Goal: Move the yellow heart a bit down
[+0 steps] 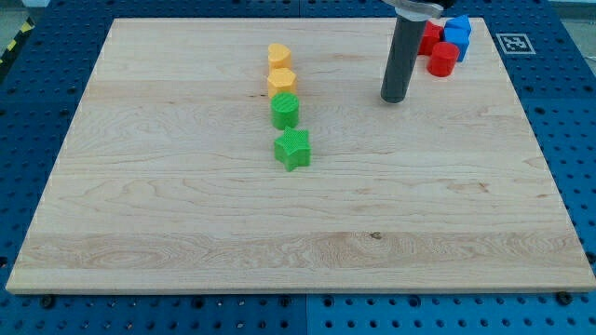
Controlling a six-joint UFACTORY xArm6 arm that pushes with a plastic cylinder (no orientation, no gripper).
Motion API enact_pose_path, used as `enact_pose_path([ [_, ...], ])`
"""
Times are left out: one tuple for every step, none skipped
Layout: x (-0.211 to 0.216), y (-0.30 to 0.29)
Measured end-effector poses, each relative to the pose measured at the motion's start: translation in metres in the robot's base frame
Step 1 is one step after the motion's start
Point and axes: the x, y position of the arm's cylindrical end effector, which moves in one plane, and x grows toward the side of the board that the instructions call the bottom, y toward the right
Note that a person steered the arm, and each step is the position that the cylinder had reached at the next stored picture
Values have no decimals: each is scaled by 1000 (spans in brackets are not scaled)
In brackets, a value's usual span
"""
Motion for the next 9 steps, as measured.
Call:
enact_pose_path([
  [-5, 0],
  [-13, 0],
  [-23, 0],
  [-33, 0],
  [-42, 0],
  [-51, 0],
  [-58, 0],
  [-64, 0],
  [-64, 0],
])
